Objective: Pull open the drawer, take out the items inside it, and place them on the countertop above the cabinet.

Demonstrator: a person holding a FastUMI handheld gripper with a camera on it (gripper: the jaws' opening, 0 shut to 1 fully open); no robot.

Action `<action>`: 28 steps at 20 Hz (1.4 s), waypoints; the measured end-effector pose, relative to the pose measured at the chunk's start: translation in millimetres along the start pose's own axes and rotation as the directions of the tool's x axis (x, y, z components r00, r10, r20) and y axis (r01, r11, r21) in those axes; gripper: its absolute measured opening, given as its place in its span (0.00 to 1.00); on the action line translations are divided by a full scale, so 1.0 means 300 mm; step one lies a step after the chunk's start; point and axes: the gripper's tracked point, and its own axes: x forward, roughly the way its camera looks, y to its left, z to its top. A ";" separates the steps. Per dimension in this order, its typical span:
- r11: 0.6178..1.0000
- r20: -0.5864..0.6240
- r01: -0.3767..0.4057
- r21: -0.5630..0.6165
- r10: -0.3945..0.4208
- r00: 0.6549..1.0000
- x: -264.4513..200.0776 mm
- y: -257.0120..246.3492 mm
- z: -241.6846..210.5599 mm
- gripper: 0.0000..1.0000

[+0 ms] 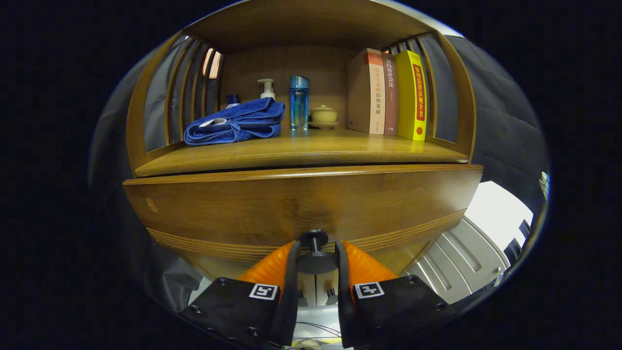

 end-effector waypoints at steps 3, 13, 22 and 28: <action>1.000 -0.009 -0.009 -0.008 0.009 1.000 -0.065 -0.007 -0.017 0.44; 0.999 -0.031 -0.029 -0.026 0.028 0.999 -0.268 -0.021 -0.076 0.44; 0.998 -0.069 -0.040 -0.054 0.036 0.997 -0.367 -0.028 -0.135 0.39; 0.997 -0.092 -0.044 -0.057 0.039 0.995 -0.471 -0.045 -0.178 0.39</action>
